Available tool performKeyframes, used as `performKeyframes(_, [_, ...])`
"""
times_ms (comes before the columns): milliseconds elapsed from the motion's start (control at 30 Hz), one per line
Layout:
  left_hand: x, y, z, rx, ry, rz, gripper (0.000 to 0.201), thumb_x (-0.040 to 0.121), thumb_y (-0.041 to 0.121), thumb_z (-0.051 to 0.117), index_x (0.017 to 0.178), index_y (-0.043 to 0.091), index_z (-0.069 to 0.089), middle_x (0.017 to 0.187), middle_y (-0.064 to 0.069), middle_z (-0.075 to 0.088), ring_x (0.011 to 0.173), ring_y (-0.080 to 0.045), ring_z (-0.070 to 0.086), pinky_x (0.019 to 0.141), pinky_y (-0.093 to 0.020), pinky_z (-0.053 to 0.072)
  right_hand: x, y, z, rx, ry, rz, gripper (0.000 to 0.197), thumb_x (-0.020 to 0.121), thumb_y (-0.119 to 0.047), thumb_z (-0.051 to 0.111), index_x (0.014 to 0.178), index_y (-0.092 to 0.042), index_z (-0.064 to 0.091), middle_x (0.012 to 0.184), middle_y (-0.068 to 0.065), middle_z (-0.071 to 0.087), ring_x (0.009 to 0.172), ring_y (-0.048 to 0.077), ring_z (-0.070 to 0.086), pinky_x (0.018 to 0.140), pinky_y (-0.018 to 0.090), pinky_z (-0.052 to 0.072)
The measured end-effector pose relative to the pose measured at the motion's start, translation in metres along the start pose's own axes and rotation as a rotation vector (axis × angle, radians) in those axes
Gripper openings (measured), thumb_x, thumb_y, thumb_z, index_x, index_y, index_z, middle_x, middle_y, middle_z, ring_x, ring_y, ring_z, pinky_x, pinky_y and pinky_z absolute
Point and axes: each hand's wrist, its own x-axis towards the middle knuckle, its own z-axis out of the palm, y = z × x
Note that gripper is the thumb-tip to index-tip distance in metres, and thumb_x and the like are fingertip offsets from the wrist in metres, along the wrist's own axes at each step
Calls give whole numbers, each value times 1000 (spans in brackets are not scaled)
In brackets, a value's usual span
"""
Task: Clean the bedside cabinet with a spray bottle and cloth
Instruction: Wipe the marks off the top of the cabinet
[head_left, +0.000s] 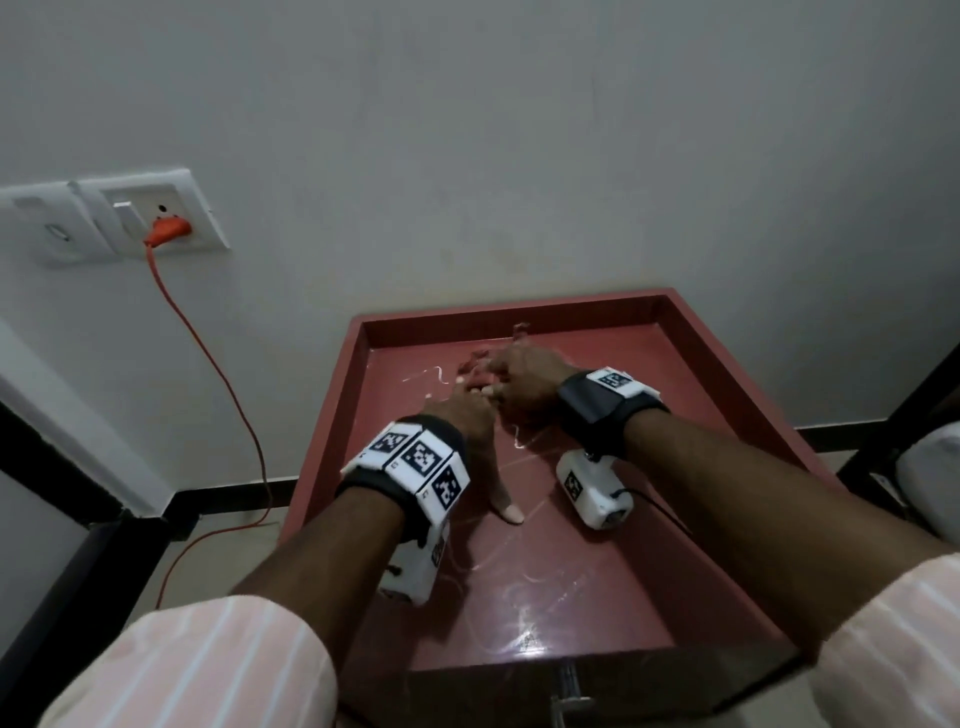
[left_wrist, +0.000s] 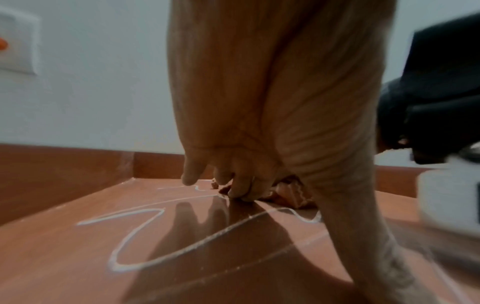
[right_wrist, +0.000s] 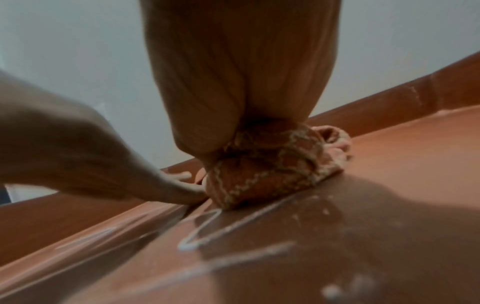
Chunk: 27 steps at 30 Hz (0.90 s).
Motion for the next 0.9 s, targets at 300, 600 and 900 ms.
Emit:
performKeyframes(300, [3,6,0,-29,49,-29,100,48,47,92,131,8,52,152,-22,31,137,-41,38,114,-51,33,21,25,4,-62,10,408,52,93,-27,48,143,-12,46,149,16,41,138,43,36,108,61,31])
performKeyframes(600, [-1,15,-5,109,30,-48,94,73,46,79,148,11,34,160,-17,19,147,-34,21,118,-50,24,-19,56,-16,161,63,222,42,94,-34,62,134,-21,59,141,5,56,128,27,52,101,22,36])
performKeyframes(900, [-3,13,-4,67,16,-68,91,80,41,74,150,8,27,161,-18,13,148,-35,17,119,-51,20,-33,28,0,271,16,-31,40,93,-27,64,133,-23,61,148,-1,48,132,24,48,108,32,37])
